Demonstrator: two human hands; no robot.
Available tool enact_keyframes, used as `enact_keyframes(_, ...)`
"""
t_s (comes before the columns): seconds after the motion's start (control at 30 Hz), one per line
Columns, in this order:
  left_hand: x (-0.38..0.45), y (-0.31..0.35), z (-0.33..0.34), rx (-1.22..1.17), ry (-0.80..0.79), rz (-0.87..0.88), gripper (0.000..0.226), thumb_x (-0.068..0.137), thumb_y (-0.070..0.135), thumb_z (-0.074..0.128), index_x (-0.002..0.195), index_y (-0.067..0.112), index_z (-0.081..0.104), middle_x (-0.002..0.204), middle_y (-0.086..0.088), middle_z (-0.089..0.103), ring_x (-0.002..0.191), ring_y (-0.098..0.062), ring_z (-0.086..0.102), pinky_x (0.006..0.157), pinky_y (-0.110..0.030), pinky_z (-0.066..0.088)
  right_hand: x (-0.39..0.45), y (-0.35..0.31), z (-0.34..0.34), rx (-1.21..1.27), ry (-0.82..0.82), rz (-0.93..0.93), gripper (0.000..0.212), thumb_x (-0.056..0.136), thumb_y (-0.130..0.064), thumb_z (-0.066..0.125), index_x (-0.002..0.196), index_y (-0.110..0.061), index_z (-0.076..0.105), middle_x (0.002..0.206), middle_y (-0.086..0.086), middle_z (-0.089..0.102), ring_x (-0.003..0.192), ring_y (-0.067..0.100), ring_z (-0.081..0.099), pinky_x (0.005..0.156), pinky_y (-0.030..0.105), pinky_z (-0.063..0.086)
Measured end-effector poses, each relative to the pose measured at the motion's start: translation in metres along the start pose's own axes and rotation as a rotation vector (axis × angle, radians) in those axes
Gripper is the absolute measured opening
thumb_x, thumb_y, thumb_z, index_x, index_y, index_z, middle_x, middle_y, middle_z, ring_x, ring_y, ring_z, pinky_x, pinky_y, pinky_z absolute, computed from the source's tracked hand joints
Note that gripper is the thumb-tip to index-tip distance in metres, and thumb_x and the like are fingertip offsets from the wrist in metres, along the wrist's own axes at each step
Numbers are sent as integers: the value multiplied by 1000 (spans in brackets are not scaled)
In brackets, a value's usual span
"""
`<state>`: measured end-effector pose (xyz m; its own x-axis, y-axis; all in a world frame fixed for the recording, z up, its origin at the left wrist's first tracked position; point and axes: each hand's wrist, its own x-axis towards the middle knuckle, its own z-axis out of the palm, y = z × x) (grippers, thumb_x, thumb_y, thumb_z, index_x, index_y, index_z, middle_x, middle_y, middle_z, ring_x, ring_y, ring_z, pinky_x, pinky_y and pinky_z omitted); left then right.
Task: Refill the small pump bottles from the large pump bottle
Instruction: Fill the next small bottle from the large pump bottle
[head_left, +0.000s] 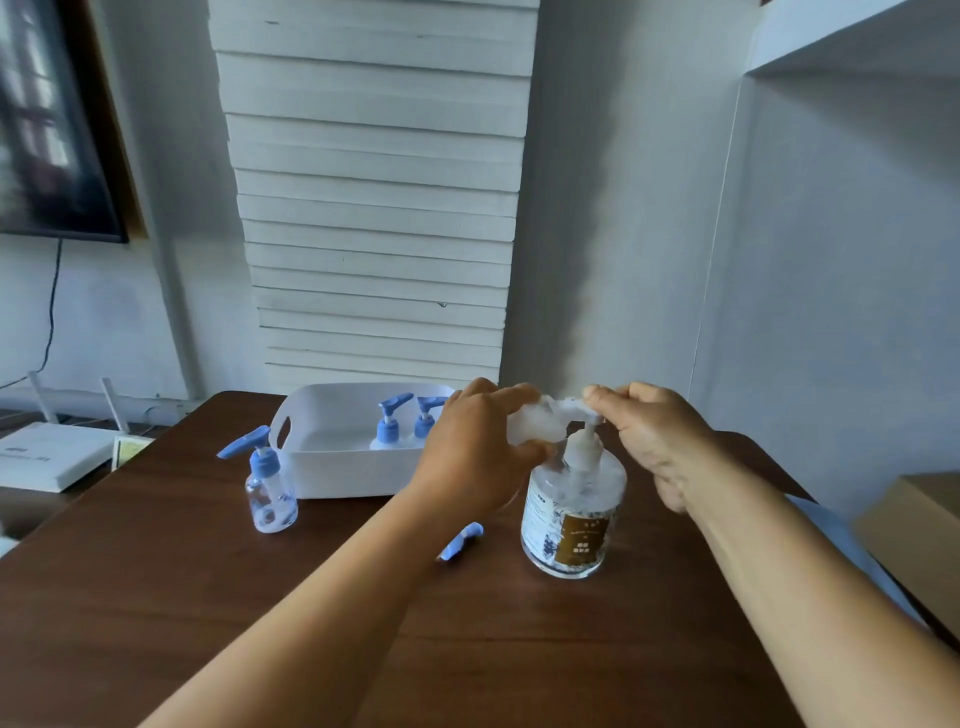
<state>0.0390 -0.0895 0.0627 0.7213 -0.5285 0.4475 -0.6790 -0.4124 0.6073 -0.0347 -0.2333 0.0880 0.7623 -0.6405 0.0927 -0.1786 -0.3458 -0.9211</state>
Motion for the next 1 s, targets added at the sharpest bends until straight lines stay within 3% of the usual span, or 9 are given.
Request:
enact_keyframes(0.13, -4, -3, 5, -10, -12, -7, 54, 77, 39, 71, 127, 34, 53, 105, 8, 49, 104, -16, 50, 81, -22, 39, 0, 15, 10, 107, -4, 54, 29, 89, -40, 58, 75, -15, 57, 85, 0, 62, 87, 15, 53, 69, 30, 37)
enact_keyframes(0.27, -6, -6, 6, -39, -14, -18, 51, 77, 38, 71, 125, 34, 54, 102, 8, 48, 99, -14, 50, 78, -20, 36, -1, 12, 11, 42, 15, 29, 30, 90, -39, 58, 72, -15, 54, 82, 2, 61, 84, 15, 53, 64, 28, 39)
enact_keyframes(0.4, 0, -1, 2, -2, 10, 13, 55, 77, 40, 71, 128, 35, 52, 103, 11, 45, 103, -13, 48, 80, -21, 37, 3, 2, -2, 5, -20, 3, 29, 90, -40, 58, 78, -13, 58, 95, 4, 63, 94, 16, 52, 79, 30, 34)
enact_keyframes(0.57, -7, -6, 7, -14, -22, -15, 55, 77, 39, 71, 128, 33, 52, 101, 10, 44, 103, -15, 50, 80, -20, 35, -3, 21, 16, 124, 17, 61, 28, 90, -40, 57, 79, -15, 57, 83, -1, 61, 79, 10, 52, 62, 24, 37)
enact_keyframes(0.8, -1, -1, 1, -14, 1, 9, 55, 78, 38, 70, 130, 34, 51, 111, 6, 51, 108, -15, 49, 83, -22, 39, -1, 3, 5, 6, 68, -35, 29, 89, -36, 59, 72, -14, 54, 78, 1, 59, 74, 10, 51, 58, 21, 37)
enact_keyframes(1.0, -8, -7, 7, -34, -22, -18, 56, 77, 39, 71, 129, 32, 52, 102, 10, 45, 106, -15, 49, 82, -20, 36, -4, 20, 21, 72, 108, -14, 30, 89, -35, 58, 71, -12, 50, 67, 0, 51, 65, 12, 46, 56, 26, 35)
